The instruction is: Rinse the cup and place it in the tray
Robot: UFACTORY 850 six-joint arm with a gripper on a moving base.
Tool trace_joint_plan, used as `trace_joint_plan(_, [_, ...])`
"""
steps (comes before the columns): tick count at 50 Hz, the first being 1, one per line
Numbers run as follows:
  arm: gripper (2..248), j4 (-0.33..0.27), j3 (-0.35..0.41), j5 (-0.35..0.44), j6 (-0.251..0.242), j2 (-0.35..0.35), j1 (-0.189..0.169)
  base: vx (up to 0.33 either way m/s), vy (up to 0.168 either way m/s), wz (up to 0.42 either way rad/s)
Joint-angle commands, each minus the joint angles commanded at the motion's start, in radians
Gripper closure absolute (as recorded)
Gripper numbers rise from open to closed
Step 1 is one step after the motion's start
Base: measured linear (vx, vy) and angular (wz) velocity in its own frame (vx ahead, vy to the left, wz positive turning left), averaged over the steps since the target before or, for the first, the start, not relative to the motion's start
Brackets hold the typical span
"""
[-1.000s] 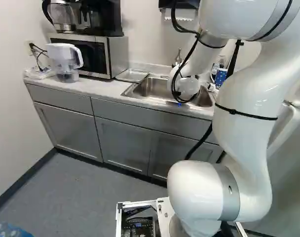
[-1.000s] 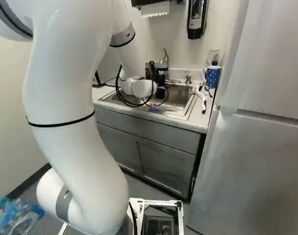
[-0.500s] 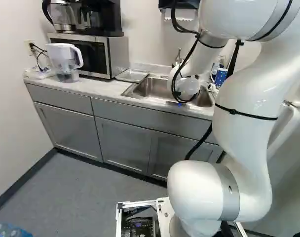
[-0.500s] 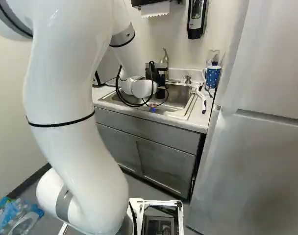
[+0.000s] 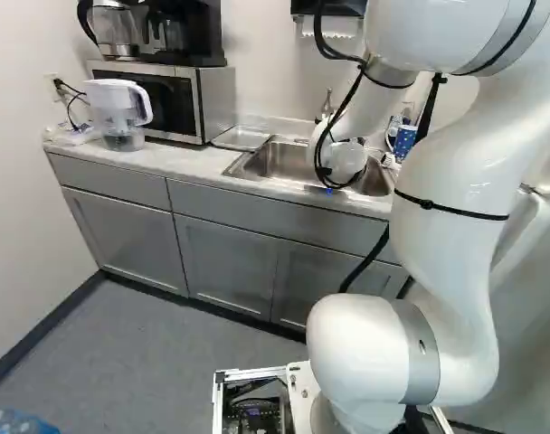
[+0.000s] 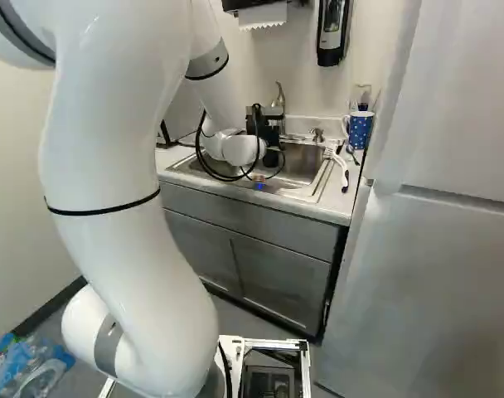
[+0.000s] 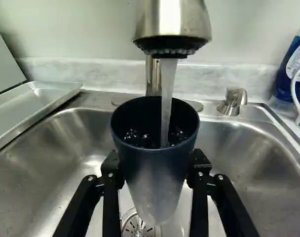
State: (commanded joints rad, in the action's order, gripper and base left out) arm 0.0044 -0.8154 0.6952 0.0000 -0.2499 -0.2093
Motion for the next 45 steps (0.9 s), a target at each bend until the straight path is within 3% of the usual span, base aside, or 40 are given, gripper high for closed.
trace_joint_plan(45, [124, 0.0, 0.0, 0.0, 0.0, 0.0, 0.0, 0.0, 0.0, 0.0])
